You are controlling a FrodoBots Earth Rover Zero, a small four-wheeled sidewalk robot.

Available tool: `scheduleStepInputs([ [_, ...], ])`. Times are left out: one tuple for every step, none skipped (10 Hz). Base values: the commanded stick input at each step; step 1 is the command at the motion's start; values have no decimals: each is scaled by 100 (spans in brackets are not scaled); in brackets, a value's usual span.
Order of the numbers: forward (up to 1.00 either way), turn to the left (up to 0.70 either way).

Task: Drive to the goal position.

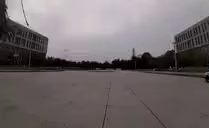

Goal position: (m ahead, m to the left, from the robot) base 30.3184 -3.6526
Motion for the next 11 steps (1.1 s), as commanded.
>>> scheduleStepInputs([
  [70, 1],
  [70, 1],
  [70, 1],
  [70, 1],
  [70, 1],
  [70, 1],
  [70, 1],
  [70, 1],
  [70, 1],
  [70, 1],
  [70, 1],
])
